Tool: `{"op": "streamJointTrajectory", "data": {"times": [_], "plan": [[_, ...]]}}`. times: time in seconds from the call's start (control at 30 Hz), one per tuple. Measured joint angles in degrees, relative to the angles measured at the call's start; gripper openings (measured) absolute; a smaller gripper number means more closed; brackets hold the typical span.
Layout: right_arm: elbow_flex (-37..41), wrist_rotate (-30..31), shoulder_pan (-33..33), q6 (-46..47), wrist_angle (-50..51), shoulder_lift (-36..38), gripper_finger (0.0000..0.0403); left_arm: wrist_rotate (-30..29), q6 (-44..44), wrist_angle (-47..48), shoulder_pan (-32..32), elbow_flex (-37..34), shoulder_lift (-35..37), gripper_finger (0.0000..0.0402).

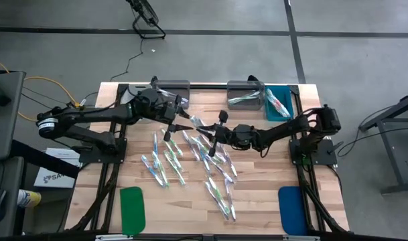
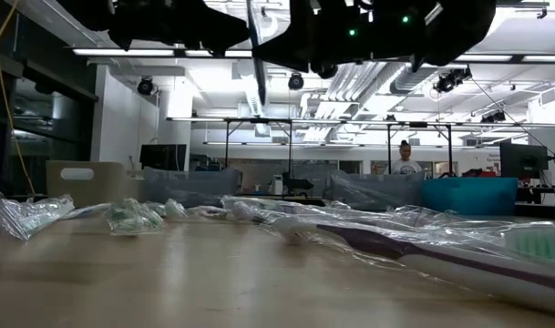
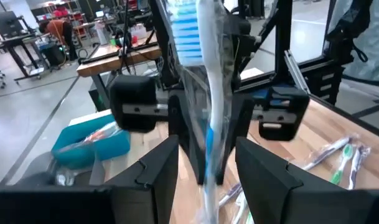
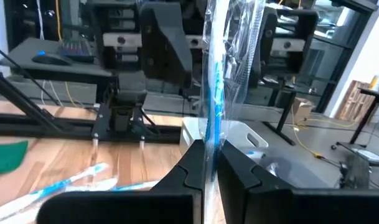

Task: Pick & Place Toothbrushes
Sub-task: Put the blue toothbrush into the white bin

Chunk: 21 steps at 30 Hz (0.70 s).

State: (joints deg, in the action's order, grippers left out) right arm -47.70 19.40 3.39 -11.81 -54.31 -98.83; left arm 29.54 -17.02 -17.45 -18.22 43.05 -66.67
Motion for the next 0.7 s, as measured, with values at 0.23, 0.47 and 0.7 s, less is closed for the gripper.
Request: {"op": "streamJointTrajectory", "data": {"times": [0.23, 0.47, 0.7], "plan": [[-2.7, -1.8, -2.4, 0.9, 0.3, -2.6, 0.0012, 0.1, 1.1, -1.8, 0.0, 0.0, 0.0, 0.0154], [-2.7, -0.8, -2.4, 1.2, 0.5, -2.7, 0.0012, 0.0, 1.3, -1.6, -0.1, 0.0, 0.0, 0.0092], [-2.6, -0.5, -2.2, 1.3, 0.6, -2.7, 0.0017, -0.3, 1.0, -1.5, -0.2, 0.0, 0.0, 0.0018]]}}
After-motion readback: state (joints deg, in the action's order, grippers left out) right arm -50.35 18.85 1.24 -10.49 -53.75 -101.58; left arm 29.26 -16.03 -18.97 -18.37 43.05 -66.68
